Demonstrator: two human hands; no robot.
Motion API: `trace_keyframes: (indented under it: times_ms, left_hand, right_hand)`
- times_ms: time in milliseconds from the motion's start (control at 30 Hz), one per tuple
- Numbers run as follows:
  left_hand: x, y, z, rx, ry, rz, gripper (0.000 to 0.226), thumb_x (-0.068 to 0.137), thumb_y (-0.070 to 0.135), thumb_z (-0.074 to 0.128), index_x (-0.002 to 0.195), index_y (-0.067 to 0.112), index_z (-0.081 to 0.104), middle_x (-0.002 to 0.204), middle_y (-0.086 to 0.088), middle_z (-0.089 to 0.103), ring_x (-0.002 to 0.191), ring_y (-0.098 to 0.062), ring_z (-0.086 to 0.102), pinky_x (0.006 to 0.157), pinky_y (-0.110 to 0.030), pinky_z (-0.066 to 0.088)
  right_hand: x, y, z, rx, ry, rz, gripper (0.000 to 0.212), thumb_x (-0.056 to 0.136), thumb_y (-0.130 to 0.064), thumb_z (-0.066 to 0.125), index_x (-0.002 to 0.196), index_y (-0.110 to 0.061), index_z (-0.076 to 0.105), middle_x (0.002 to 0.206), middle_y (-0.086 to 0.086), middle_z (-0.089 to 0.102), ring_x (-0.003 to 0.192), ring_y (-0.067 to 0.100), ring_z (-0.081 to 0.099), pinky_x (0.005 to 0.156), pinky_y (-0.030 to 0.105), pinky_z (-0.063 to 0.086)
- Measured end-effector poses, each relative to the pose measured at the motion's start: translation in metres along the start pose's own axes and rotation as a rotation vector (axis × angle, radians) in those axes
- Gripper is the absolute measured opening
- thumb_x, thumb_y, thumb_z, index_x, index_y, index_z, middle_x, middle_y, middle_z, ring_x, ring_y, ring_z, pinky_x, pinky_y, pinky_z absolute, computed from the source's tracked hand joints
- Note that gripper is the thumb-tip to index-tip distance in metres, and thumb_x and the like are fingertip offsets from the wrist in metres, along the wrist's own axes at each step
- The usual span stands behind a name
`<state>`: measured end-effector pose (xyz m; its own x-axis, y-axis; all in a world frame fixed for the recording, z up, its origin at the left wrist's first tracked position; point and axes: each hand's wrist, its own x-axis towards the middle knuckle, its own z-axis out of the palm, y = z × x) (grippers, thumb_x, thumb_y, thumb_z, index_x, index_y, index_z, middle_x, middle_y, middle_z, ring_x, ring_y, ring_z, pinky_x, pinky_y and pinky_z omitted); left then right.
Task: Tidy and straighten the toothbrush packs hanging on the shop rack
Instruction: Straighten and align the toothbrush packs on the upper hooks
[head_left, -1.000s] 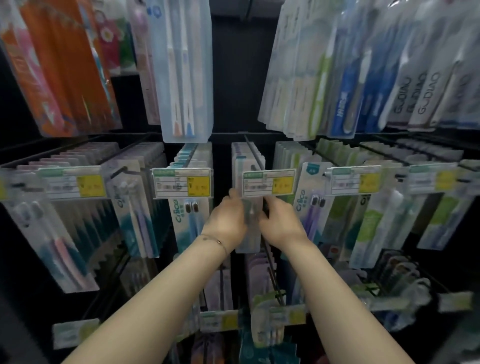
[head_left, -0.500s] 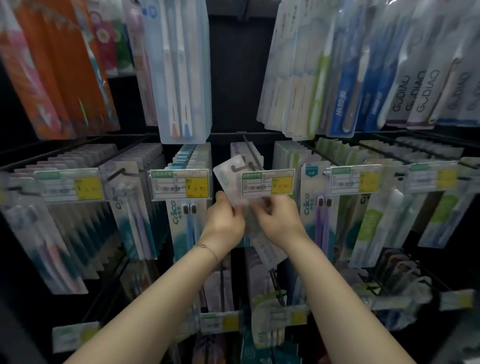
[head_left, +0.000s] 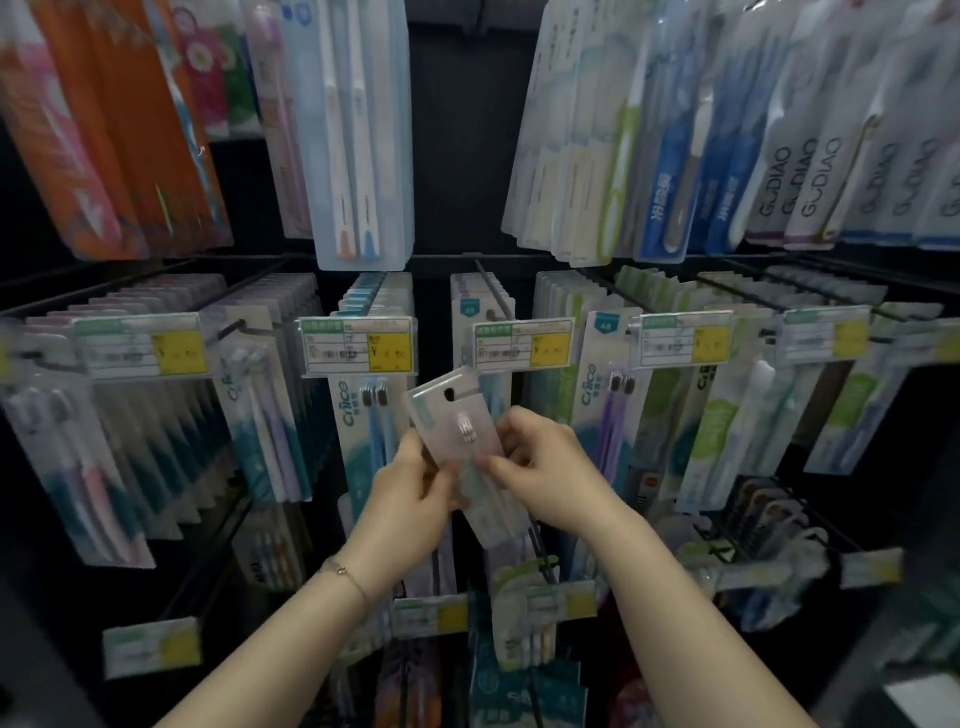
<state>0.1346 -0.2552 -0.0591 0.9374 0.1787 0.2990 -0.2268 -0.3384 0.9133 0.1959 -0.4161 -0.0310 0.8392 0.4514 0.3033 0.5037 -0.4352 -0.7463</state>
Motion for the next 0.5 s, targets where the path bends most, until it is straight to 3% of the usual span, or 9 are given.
trace_keyframes:
  times_ms: [100, 233, 500]
  left_hand:
    - [-0.011, -0.007, -0.011, -0.045, 0.005, 0.018, 0.018, 0.101, 0.019, 0.053, 0.117, 0.024, 0.053, 0.108, 0.003, 0.073, 0.094, -0.012, 0.073, 0.081, -0.034, 0.061]
    - [-0.02, -0.012, -0.03, -0.075, 0.047, 0.034, 0.013, 0.1, 0.016, 0.053, 0.112, 0.021, 0.055, 0.102, 0.006, 0.073, 0.091, -0.014, 0.073, 0.076, -0.032, 0.061]
    - [-0.024, -0.018, -0.067, -0.134, 0.052, -0.003, 0.026, 0.1, 0.015, 0.054, 0.12, 0.032, 0.054, 0.107, 0.002, 0.072, 0.093, -0.019, 0.073, 0.073, -0.035, 0.061]
  right_hand:
    - [-0.002, -0.004, 0.009, 0.019, -0.039, -0.04, 0.009, 0.09, -0.027, 0.068, 0.094, -0.025, 0.061, 0.086, -0.006, 0.068, 0.078, 0.011, 0.067, 0.075, 0.035, 0.059]
    - [0.001, -0.014, 0.024, 0.0, -0.067, -0.072, 0.009, 0.09, -0.03, 0.068, 0.096, -0.026, 0.062, 0.086, -0.007, 0.068, 0.076, 0.008, 0.065, 0.072, 0.031, 0.058]
    - [0.012, -0.041, 0.052, -0.033, -0.043, -0.105, 0.01, 0.091, -0.035, 0.066, 0.089, -0.026, 0.063, 0.081, -0.006, 0.067, 0.074, 0.009, 0.063, 0.069, 0.03, 0.055]
